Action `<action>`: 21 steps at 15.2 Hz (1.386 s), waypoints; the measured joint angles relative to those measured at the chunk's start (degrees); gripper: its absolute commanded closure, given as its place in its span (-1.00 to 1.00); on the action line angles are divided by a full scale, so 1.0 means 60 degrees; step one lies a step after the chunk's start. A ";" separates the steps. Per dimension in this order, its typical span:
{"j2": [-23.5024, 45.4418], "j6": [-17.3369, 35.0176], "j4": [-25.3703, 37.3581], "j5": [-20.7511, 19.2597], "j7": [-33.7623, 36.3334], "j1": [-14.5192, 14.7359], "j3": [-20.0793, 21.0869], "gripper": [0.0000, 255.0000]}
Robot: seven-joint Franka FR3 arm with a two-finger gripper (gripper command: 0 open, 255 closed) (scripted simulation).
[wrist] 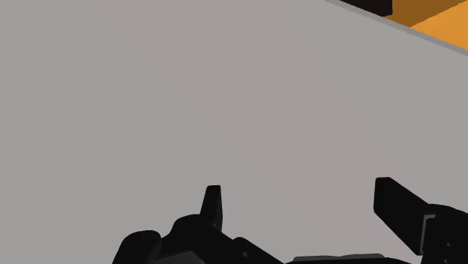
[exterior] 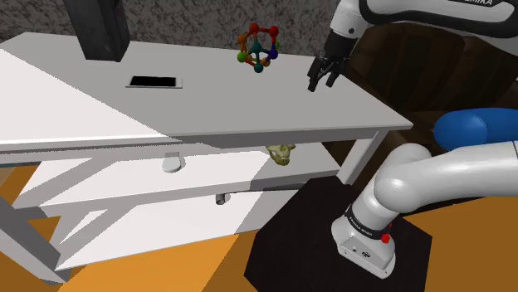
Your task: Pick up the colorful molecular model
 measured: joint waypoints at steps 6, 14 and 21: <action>0.1270 0.0745 0.0818 -0.0532 -0.0393 0.0058 0.0043 -1.00; 0.3841 0.1931 0.2839 -0.1573 -0.1008 0.0113 0.0217 -1.00; 0.5972 0.2441 0.5063 -0.2532 -0.1500 0.0136 0.0418 -1.00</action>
